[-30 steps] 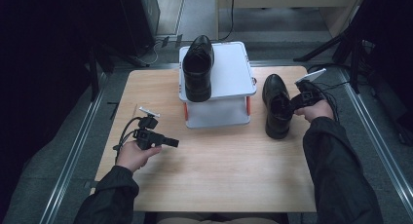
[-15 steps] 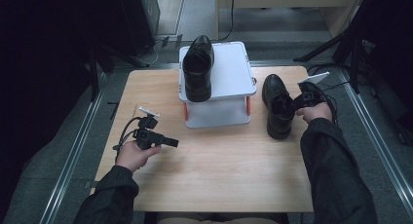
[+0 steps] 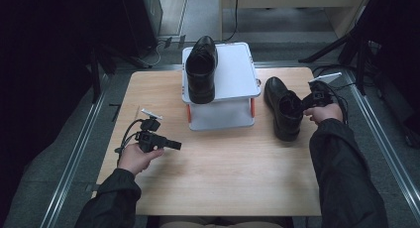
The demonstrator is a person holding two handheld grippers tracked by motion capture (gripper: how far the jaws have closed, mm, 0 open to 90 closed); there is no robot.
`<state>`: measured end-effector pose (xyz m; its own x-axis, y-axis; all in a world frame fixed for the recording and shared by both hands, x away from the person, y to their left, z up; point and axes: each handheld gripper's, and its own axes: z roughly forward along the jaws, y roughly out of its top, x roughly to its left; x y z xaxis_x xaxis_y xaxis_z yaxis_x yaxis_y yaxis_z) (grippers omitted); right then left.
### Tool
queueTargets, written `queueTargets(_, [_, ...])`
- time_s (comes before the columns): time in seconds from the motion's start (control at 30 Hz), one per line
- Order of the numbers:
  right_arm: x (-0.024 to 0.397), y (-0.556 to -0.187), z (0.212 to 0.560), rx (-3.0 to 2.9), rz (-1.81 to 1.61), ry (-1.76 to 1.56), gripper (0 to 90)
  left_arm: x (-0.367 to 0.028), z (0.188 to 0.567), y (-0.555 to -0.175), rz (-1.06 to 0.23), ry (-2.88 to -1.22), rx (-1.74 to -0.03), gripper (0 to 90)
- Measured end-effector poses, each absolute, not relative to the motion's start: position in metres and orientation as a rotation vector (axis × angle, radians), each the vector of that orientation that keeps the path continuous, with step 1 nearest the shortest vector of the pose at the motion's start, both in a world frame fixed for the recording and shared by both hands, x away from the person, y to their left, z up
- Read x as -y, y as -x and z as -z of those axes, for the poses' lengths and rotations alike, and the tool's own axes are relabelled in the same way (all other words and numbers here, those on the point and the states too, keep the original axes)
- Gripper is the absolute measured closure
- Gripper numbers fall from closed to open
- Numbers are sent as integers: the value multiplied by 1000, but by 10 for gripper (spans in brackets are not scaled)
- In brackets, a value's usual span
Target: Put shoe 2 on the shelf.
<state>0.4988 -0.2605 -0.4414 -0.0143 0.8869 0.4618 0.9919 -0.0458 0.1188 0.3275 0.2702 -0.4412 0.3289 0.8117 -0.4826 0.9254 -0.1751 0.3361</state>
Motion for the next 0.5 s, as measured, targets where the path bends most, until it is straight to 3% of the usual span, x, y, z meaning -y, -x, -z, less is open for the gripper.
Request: queueTargets(0.5, [266, -496, 388, 1925, 684, 2012, 831, -270, 442, -327, 255, -2020, -1527, 436])
